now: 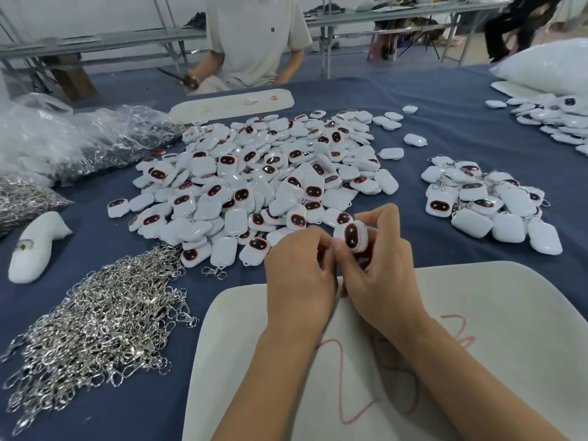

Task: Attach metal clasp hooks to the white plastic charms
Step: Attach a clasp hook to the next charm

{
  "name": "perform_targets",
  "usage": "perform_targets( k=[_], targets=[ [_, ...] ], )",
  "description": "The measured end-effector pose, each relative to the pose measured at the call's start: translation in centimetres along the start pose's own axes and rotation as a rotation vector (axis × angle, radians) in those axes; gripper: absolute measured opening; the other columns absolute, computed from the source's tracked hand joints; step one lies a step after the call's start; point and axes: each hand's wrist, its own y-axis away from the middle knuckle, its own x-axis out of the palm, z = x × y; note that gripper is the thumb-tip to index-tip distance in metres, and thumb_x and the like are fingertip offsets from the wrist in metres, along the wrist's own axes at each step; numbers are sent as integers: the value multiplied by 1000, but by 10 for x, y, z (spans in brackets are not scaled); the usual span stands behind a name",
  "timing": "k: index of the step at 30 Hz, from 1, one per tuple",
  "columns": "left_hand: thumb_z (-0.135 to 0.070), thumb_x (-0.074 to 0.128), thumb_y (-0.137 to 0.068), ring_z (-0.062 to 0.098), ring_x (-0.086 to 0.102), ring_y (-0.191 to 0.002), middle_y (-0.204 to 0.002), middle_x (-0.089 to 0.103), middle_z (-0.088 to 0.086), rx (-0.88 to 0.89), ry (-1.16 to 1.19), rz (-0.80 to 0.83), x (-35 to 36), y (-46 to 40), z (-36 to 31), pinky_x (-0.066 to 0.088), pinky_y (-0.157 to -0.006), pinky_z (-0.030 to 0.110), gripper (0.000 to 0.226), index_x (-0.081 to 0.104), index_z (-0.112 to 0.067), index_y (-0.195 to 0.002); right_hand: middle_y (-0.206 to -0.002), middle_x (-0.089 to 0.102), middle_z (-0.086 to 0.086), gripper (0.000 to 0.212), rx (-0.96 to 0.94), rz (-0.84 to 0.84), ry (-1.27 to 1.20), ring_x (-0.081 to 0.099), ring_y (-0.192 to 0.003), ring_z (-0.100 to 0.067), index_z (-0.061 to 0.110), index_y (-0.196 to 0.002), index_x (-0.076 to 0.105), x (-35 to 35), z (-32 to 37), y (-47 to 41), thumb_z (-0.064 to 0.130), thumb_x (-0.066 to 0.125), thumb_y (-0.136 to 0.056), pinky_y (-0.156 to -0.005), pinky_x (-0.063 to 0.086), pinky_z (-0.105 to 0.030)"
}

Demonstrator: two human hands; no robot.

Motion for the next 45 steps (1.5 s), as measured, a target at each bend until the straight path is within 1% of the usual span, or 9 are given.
perform_targets(
  k=[3,6,9,12,16,24,36,41,45],
  targets=[
    [-4,65,-86,20,60,-68,-70,62,-8,-39,30,41,-4,2,-3,50,-65,43,32,46,-27,-98,-77,64,8,32,-73,113,24,62,-65,-17,24,-111,42,-2,-1,-2,14,69,-96,-56,49,-33],
    [-2,61,-85,30,59,-69,-74,62,-1,38,-19,120,-5,0,-1,46,-62,46,33,41,-25,-97,-74,65,2,29,-137,234,62,58,-62,-21,21,-113,45,-10,-4,-7,14,66,-96,-57,49,-46],
    [-3,63,-85,31,60,-71,-76,65,1,21,-85,193,-3,-1,-1,46,-64,46,33,39,-25,-93,-72,63,2,26,-170,293,60,54,-60,-21,13,-112,49,-18,-8,-10,8,69,-96,-56,47,-44],
    [-3,70,-83,12,60,-67,-71,63,-9,-75,35,76,0,2,2,49,-64,31,32,48,-26,-89,-74,65,-2,23,-1,208,-86,58,-61,-27,16,-110,50,-15,-7,-8,11,69,-98,-57,51,-44],
    [-1,78,-81,6,64,-70,-73,68,-11,-99,294,-10,2,-2,9,46,-66,15,21,71,-20,-85,-69,67,-6,18,276,78,-382,52,-48,-28,17,-109,49,-11,-3,-7,13,65,-102,-40,48,-37],
    [-2,67,-94,7,66,-75,-76,73,-8,-250,563,69,7,-3,7,52,-74,22,25,72,-25,-86,-69,65,-8,14,435,69,-758,47,-47,-13,14,-109,48,-9,-5,-11,10,60,-103,-39,39,-25],
    [-9,65,-92,21,60,-78,-83,70,-1,-7,-71,30,4,-2,2,45,-72,36,10,71,-15,-86,-69,66,-4,14,349,78,-538,52,-52,-18,12,-109,47,-10,-3,-8,17,59,-107,-42,46,-29],
    [-10,61,-93,18,48,-74,-84,69,2,-13,-191,56,4,-1,1,25,-65,27,13,70,-15,-86,-73,67,-1,10,223,141,-349,57,-56,-17,25,-105,47,-10,-4,-4,22,57,-105,-46,52,-35],
    [-8,67,-90,12,62,-74,-78,70,-8,-93,-24,-22,3,-1,1,45,-70,25,14,72,-19,-83,-75,70,-8,12,251,131,-446,57,-55,-21,17,-109,47,-9,-3,-6,17,59,-107,-46,52,-35]
  ],
)
